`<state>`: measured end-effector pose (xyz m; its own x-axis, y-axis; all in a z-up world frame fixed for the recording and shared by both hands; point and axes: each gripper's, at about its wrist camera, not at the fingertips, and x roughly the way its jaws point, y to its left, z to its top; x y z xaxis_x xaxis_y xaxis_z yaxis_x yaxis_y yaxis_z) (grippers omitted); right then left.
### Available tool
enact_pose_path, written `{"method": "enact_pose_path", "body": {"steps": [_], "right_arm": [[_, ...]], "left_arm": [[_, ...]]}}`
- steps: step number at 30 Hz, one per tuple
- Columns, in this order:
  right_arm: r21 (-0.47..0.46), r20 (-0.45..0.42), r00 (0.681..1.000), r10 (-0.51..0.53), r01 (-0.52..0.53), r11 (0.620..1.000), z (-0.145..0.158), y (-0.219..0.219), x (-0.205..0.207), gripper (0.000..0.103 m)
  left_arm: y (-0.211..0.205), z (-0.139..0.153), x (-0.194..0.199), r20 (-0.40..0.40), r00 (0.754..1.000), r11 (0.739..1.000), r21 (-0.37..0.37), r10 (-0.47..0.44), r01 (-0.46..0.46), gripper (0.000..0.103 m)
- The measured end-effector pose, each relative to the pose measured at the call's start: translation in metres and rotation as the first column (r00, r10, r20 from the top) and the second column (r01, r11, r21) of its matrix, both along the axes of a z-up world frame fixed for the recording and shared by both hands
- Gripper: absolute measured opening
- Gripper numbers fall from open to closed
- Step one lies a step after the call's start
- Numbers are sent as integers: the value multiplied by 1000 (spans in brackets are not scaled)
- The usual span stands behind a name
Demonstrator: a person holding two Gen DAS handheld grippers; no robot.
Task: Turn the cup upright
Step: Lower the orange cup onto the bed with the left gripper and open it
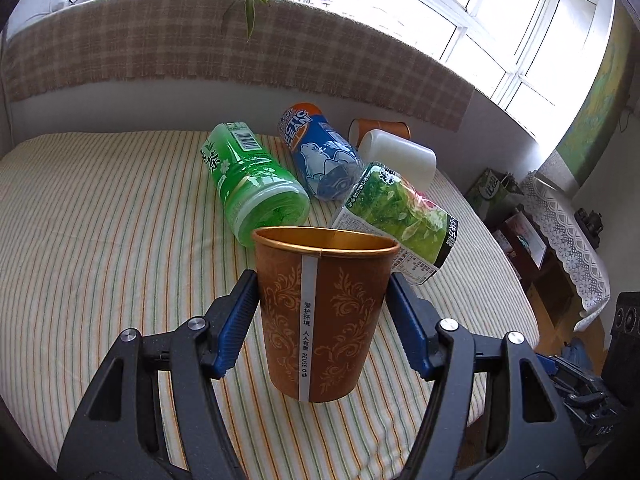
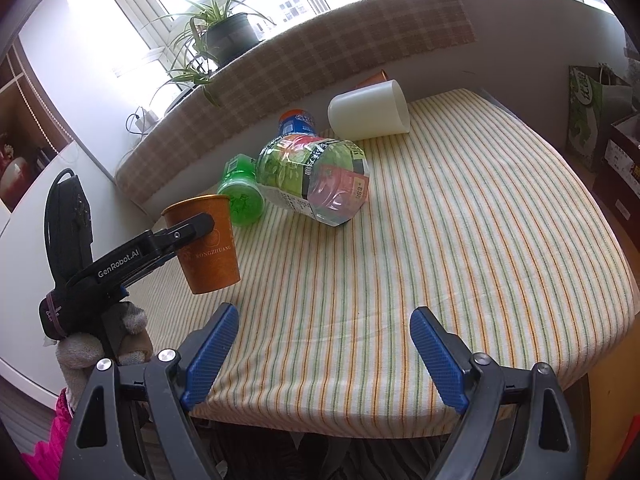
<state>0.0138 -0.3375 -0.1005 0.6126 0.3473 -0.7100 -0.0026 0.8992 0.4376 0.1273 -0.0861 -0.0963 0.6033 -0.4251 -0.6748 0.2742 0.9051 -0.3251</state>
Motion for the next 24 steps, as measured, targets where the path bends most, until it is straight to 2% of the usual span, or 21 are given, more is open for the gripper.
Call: {"method": "enact_pose_path", "body": {"steps": [6, 11, 24], "right_arm": [[1, 2, 1000, -12, 12, 1000, 1, -4, -3, 89], [2, 6, 1000, -11, 11, 1000, 2, -3, -2, 89], [-3, 11, 1000, 0, 1, 1000, 4, 3, -2, 89]], "left_arm": [[-3, -5, -3, 24, 1000, 1000, 20, -10, 9, 67], [-3, -11, -12, 8, 1000, 999, 29, -25, 25, 67], [3, -8, -33, -5, 998, 998, 3, -68, 68, 67]]}}
